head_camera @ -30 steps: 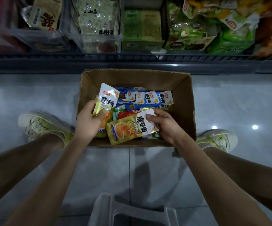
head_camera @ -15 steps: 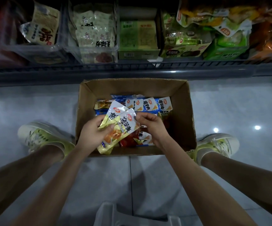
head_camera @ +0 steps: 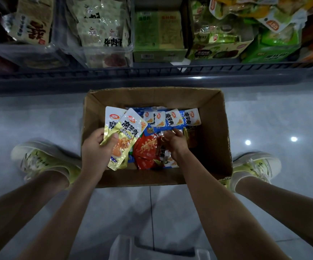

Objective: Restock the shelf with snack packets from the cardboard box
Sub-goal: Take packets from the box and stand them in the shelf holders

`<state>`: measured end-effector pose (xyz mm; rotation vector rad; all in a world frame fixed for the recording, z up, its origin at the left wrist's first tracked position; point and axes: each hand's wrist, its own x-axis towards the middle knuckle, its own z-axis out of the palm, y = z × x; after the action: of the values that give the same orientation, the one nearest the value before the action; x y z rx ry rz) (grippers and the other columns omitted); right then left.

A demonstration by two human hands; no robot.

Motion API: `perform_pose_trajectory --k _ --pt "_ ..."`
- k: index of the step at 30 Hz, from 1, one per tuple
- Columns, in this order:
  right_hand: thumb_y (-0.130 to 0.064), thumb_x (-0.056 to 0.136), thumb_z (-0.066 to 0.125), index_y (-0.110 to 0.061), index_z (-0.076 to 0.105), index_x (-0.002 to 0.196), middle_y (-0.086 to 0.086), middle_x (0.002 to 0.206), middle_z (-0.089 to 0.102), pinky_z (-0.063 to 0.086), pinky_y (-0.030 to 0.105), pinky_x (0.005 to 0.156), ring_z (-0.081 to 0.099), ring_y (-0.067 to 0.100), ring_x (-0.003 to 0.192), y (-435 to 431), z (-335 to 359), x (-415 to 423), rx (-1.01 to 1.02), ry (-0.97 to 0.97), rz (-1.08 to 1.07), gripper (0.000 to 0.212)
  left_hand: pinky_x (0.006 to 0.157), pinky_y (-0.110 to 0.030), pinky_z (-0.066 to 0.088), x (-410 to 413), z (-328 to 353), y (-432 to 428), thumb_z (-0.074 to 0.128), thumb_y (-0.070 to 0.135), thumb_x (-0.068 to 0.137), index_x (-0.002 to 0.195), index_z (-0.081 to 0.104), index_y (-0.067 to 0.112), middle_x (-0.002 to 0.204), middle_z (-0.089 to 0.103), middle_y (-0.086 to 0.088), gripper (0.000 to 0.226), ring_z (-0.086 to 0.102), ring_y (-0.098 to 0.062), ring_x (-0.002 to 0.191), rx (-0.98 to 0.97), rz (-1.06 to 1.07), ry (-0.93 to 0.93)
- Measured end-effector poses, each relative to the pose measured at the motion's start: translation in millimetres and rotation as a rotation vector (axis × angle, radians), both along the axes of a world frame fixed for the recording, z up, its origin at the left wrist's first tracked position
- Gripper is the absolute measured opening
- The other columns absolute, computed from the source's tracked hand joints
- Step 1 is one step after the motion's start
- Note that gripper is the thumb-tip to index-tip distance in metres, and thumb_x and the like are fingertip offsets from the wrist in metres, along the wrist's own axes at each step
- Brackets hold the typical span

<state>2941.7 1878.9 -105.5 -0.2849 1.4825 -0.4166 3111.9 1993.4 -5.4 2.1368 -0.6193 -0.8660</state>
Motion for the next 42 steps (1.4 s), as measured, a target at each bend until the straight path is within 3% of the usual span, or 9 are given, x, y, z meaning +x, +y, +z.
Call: perform_pose_trajectory --k 4,9,14,23,26,29,35,38,42 --pt "0.001 0.083 0.066 -0.015 0.041 0.137 0.012 0.116 0.062 0.046 0.05 0.099 0.059 0.032 0.11 -2.9 -9.0 12.4 -0.025 0.002 -0.044 0.062 0.071 -0.035 0.052 0.5 -2.6 -2.5 0.062 0.027 0.091 0.098 0.063 0.021 0.086 0.069 0.006 0.009 0.068 -0.014 0.079 0.024 -0.003 -0.002" --pt "-0.007 0.085 0.069 -0.014 0.05 0.12 0.014 0.105 0.065 0.053 0.039 0.08 0.065 0.03 0.099 -10.5 -15.9 26.8 -0.04 -0.021 -0.108 0.041 0.073 -0.034 0.052 0.4 -3.2 -4.8 0.061 0.027 0.091 0.099 0.064 0.021 0.082 0.066 0.014 0.01 0.065 -0.007 0.076 0.045 -0.004 0.005" --pt "-0.003 0.085 0.068 -0.018 0.04 0.085 0.013 0.082 0.058 0.045 0.029 0.051 0.053 0.02 0.056 -19.9 -17.5 47.0 -0.066 0.021 -0.175 0.031 0.075 -0.037 0.053 -0.1 -6.3 -8.1 0.062 0.026 0.09 0.089 0.061 0.029 0.082 0.068 0.011 0.004 0.068 -0.015 0.078 0.044 0.032 0.016" --pt "0.004 0.084 0.061 -0.024 0.045 0.08 0.009 0.077 0.059 0.047 0.036 0.068 0.056 0.022 0.07 -13.4 -7.1 36.1 -0.158 0.226 -0.158 0.032 0.066 -0.035 0.055 -10.2 3.9 -23.7 0.062 0.02 0.091 0.089 0.061 0.028 0.085 0.069 0.008 0.008 0.069 -0.013 0.077 -0.106 0.086 0.076" --pt "0.001 0.086 0.061 -0.028 0.052 0.09 0.01 0.096 0.064 0.056 0.045 0.08 0.064 0.026 0.089 -6.4 9.9 13.9 -0.177 0.216 -0.156 0.031 0.064 -0.03 0.052 -12.5 6.1 -23.5 0.063 0.019 0.091 0.091 0.062 0.024 0.083 0.067 0.013 0.005 0.066 -0.001 0.07 -0.128 0.105 0.097" --pt "0.004 0.09 0.056 -0.017 0.055 0.114 0.009 0.103 0.063 0.055 0.042 0.086 0.064 0.024 0.097 -6.3 39.3 -12.0 -0.266 0.187 -0.106 0.031 0.068 -0.031 0.052 -14.5 14.4 -22.1 0.063 0.02 0.091 0.095 0.063 0.021 0.087 0.068 0.013 0.005 0.066 -0.006 0.078 -0.15 0.105 0.115" --pt "0.003 0.092 0.053 -0.005 0.061 0.106 0.009 0.097 0.072 0.055 0.026 0.057 0.071 0.02 0.083 -6.2 124.5 -47.3 -0.462 -0.009 0.046 0.018 0.07 -0.029 0.052 -20.5 51.0 -14.4 0.063 0.018 0.09 0.089 0.061 0.027 0.088 0.067 0.012 0.009 0.066 -0.011 0.083 -0.238 0.115 0.1" --pt "0.006 0.092 0.048 -0.009 0.061 0.095 0.006 0.081 0.074 0.057 0.03 0.056 0.069 0.019 0.068 -3.9 169.8 -57.7 -0.525 -0.152 0.048 0.02 0.074 -0.033 0.051 -24.9 78.2 -8.4 0.064 0.019 0.09 0.092 0.06 0.023 0.092 0.068 0.006 0.006 0.066 -0.018 0.087 -0.301 0.117 0.093" --pt "0.0 0.094 0.048 -0.007 0.061 0.107 0.005 0.078 0.073 0.054 0.026 0.05 0.068 0.017 0.06 1.9 218.8 -65.9 -0.592 -0.223 0.097 0.02 0.073 -0.033 0.051 -32.9 118.2 4.4 0.063 0.026 0.091 0.097 0.059 0.024 0.09 0.069 0.009 0.007 0.066 -0.014 0.086 -0.369 0.114 0.088"
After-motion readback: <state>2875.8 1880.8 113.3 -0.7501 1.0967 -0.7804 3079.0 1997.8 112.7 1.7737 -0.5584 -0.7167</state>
